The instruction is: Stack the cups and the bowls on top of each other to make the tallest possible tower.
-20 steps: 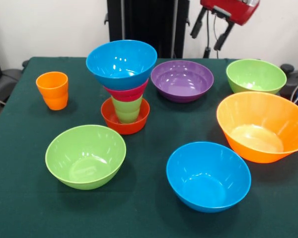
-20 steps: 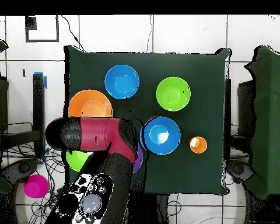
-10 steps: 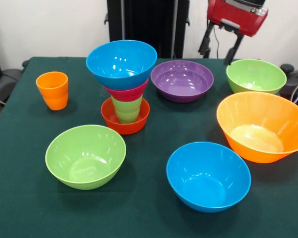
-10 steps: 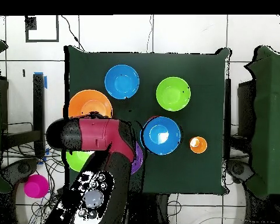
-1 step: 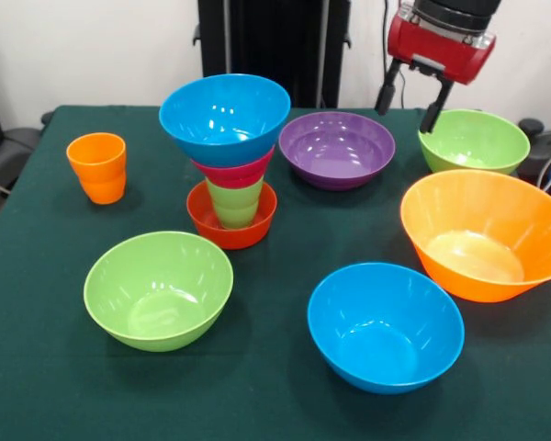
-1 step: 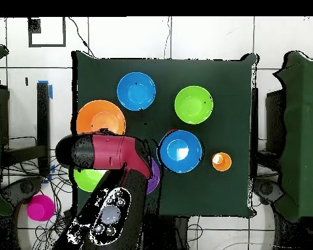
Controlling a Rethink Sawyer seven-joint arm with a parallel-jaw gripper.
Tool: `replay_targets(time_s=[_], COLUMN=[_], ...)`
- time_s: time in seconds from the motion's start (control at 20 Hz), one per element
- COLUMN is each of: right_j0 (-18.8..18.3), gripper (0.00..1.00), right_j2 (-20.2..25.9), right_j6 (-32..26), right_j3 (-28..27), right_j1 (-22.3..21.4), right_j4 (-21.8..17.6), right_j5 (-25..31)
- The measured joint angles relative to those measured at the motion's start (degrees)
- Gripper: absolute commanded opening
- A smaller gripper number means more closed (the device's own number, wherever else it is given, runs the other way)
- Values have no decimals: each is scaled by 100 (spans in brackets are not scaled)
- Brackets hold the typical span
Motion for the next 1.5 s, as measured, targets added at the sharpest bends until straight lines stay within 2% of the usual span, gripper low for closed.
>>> replay_targets(time_s=[0.35,0.7,0.95,1.5], right_j0=[-89,-449,-575,-1049], gripper=[100,100,100,100], right_j2=[87,430,485,784], right_j6=[0,0,0,0], right_j3=[32,194,247,275], right_j1=[90,86,62,-133], right_j4=[-2,-1,-31,-328], right_j5=[-8,-186,-249,-248])
